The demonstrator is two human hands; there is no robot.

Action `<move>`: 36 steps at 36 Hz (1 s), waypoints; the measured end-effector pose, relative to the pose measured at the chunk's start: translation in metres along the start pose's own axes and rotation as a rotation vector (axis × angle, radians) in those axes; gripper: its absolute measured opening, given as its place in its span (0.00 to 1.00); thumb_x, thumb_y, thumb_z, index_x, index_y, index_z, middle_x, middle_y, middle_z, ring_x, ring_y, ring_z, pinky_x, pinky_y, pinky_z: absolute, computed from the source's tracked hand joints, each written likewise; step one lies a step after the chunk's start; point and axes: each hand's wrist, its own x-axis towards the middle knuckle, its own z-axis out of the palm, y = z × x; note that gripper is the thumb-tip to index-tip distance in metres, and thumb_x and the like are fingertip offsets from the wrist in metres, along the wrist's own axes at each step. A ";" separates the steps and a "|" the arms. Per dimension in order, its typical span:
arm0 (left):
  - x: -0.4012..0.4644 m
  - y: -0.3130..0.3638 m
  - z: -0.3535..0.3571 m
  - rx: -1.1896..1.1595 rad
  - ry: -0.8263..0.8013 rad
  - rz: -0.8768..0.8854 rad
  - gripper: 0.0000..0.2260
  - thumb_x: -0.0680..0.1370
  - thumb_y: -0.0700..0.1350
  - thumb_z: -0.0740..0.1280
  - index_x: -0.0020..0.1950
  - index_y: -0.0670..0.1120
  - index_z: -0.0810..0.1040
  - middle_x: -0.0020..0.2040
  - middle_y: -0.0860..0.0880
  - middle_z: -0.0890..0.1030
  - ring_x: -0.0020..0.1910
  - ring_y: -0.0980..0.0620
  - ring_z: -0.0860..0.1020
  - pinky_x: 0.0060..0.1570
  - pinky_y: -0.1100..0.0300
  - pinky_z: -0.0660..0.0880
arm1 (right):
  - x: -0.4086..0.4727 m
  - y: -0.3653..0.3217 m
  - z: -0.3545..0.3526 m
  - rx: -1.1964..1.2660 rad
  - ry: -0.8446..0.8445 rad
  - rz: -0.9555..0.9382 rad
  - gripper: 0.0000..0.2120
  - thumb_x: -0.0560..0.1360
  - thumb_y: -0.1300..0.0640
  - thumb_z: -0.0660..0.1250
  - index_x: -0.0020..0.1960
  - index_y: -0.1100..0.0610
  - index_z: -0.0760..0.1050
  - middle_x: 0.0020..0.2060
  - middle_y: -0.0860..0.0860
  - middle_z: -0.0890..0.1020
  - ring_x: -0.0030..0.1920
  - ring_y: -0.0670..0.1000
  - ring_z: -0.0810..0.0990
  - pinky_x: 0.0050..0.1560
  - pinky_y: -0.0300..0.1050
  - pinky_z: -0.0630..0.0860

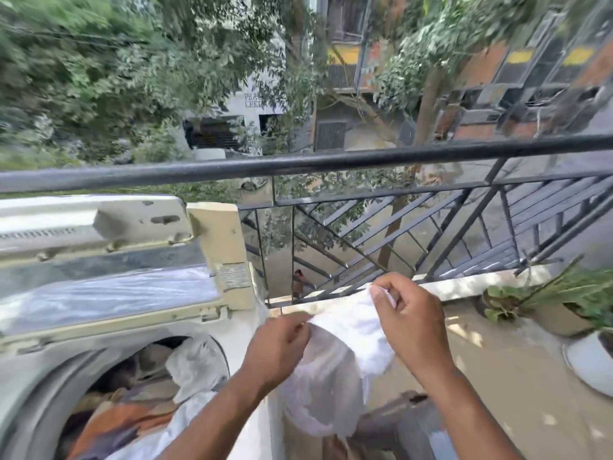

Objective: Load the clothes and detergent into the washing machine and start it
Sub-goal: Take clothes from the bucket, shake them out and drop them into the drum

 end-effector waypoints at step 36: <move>-0.077 0.005 -0.208 -1.164 0.176 0.198 0.14 0.88 0.45 0.59 0.66 0.37 0.77 0.55 0.40 0.84 0.46 0.46 0.83 0.48 0.52 0.84 | -0.048 -0.036 0.075 0.721 -0.254 0.504 0.17 0.87 0.48 0.58 0.59 0.57 0.81 0.52 0.59 0.87 0.52 0.58 0.85 0.56 0.58 0.80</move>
